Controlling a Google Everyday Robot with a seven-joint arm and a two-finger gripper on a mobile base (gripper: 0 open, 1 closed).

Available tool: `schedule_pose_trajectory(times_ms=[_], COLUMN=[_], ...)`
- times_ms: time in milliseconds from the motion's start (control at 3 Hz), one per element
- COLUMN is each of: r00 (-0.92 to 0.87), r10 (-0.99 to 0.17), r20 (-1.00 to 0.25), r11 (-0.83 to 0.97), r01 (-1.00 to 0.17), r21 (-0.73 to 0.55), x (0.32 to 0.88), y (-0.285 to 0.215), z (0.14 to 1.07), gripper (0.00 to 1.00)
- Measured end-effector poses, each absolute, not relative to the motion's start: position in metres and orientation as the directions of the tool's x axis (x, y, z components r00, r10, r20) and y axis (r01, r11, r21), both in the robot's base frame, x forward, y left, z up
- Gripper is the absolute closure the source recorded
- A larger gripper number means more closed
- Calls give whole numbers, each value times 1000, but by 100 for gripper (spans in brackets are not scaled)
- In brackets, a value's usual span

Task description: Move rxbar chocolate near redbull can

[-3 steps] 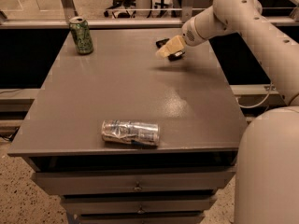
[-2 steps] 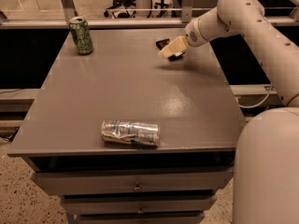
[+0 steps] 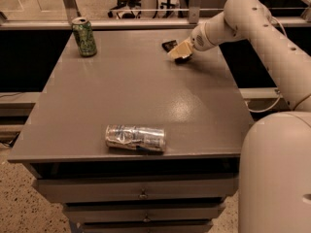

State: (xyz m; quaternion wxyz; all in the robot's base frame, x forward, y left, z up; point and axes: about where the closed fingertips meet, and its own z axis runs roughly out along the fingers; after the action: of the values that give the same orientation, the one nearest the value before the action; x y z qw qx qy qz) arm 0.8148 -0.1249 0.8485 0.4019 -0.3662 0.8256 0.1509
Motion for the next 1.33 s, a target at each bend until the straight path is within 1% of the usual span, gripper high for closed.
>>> schedule_pose_trajectory(times_ms=[333, 667, 1000, 1333], r00=[-418, -415, -407, -399], r10=[-481, -483, -492, -524], r20=[-771, -771, -770, -752], r11=[695, 694, 685, 661], r01=[-718, -718, -726, -747], r21=[-44, -49, -54, -64], x=[816, 814, 811, 796], y=[-128, -128, -123, -120], z=[844, 849, 857, 877], gripper=[59, 90, 100, 100])
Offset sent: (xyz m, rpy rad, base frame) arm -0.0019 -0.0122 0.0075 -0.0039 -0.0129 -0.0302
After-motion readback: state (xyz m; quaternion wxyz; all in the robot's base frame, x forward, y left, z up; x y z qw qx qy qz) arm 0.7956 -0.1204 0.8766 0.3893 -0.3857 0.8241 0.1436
